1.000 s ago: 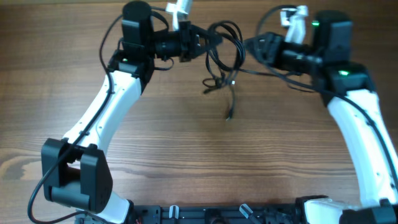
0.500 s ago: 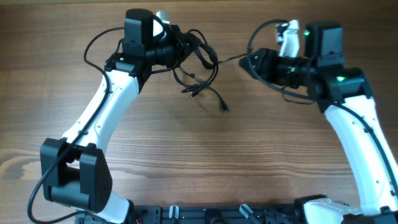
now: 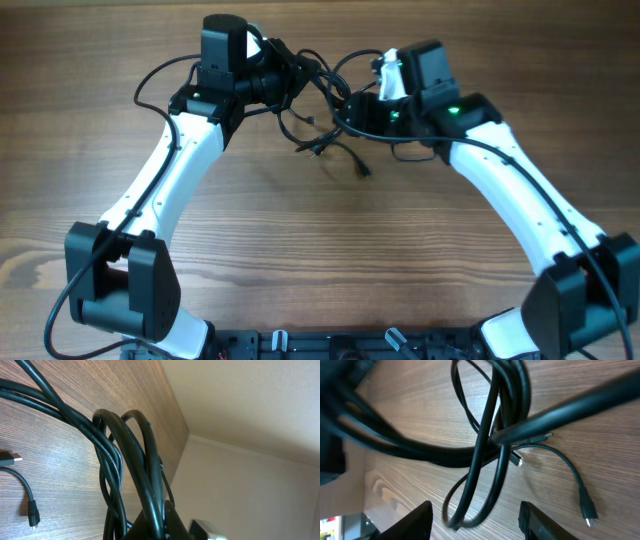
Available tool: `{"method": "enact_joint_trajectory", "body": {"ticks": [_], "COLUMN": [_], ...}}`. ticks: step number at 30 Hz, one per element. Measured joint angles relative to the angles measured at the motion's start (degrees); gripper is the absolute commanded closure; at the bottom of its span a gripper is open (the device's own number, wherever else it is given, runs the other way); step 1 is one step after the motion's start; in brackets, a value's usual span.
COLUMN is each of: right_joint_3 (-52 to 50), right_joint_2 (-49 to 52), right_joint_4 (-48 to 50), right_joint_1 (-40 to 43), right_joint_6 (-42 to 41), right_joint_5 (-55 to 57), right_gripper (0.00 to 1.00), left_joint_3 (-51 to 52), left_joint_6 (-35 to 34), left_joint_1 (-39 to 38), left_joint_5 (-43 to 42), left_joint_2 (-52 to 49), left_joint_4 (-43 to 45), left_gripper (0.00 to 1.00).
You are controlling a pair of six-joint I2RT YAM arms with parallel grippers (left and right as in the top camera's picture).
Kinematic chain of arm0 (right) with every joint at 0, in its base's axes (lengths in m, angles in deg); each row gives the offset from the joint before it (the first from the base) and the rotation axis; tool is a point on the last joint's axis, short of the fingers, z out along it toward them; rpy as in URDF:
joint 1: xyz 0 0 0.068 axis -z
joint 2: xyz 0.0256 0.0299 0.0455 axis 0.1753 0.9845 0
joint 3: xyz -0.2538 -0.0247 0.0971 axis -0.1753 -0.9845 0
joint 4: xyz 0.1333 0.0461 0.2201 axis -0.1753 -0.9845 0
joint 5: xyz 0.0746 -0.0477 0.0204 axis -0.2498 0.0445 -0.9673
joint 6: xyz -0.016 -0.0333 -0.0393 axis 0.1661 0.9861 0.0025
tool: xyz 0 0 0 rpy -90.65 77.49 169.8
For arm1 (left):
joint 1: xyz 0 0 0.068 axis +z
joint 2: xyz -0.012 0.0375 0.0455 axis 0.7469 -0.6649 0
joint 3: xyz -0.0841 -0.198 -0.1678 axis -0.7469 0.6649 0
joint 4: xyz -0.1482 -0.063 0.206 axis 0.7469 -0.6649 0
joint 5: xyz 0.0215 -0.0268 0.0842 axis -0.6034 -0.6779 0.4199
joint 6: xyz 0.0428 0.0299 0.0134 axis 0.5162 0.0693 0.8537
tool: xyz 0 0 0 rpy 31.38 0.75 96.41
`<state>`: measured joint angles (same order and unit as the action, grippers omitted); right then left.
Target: Untangle cables
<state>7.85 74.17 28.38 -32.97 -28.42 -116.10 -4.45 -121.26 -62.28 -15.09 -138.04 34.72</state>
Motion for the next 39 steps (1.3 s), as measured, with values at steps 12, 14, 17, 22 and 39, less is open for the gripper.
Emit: {"method": "enact_joint_trajectory", "body": {"ticks": [12, 14, 17, 22, 39], "right_joint_3": [0.0, 0.0, -0.1, -0.1, -0.1], "right_joint_2": [3.1, 2.8, -0.4, -7.3, -9.0], "right_joint_4": [2.5, 1.3, -1.0, -3.5, -17.8], "right_joint_1": [-0.6, 1.2, 5.8, 12.7, 19.2], "right_joint_6": [-5.0, -4.8, -1.5, 4.1, 17.0], "right_joint_5": [6.4, 6.3, 5.4, 2.0, 4.1], "right_gripper": [0.96, 0.96, 0.96, 0.96, 0.84], "left_joint_3": [0.0, 0.0, 0.0, -0.2, -0.2], "left_joint_6": [6.4, 11.9, 26.6, 51.4, 79.9], "left_joint_1": [0.0, 0.0, 0.2, 0.2, 0.2], "left_joint_5": [0.2, 0.2, -0.4, -3.9, -11.1], "left_joint_2": [0.0, 0.0, 0.0, 0.0, 8.3], "left_joint_4": [-5.9, -9.0, -12.5, -18.1, -19.6], "left_gripper": [0.96, 0.96, 0.96, 0.96, 0.96]}}
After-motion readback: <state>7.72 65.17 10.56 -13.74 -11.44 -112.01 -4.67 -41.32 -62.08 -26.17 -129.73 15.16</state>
